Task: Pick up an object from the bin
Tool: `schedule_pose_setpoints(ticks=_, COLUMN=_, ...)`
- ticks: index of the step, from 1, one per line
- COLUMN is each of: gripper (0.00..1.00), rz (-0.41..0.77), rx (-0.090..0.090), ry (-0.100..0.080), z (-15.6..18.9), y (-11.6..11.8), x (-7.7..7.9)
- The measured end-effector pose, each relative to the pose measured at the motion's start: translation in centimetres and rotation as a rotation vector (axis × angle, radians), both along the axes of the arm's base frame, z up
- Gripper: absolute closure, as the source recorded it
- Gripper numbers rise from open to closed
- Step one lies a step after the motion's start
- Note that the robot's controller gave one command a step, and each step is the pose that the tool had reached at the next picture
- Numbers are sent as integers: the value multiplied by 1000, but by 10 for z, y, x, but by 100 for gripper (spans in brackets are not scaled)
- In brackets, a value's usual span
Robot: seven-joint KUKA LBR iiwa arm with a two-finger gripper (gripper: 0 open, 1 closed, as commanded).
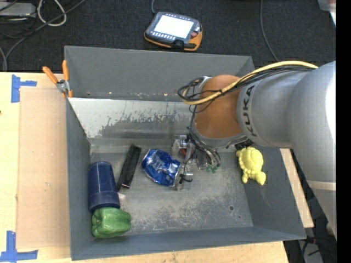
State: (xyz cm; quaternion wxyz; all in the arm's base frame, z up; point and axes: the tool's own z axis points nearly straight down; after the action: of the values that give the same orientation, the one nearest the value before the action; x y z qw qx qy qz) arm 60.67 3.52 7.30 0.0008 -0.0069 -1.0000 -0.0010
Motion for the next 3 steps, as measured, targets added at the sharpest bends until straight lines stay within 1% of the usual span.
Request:
schedule_pose_setpoints(ticks=1, gripper=0, rz=-269, rx=-2, ry=1, z=-3, y=42, x=-10)
schedule_pose_setpoints(ticks=2, gripper=100, rz=-268, rx=-2, ry=1, z=-3, y=42, x=-10)
schedule_pose_setpoints(ticks=3, gripper=100, rz=-267, rx=-2, ry=1, z=-3, y=42, x=-10)
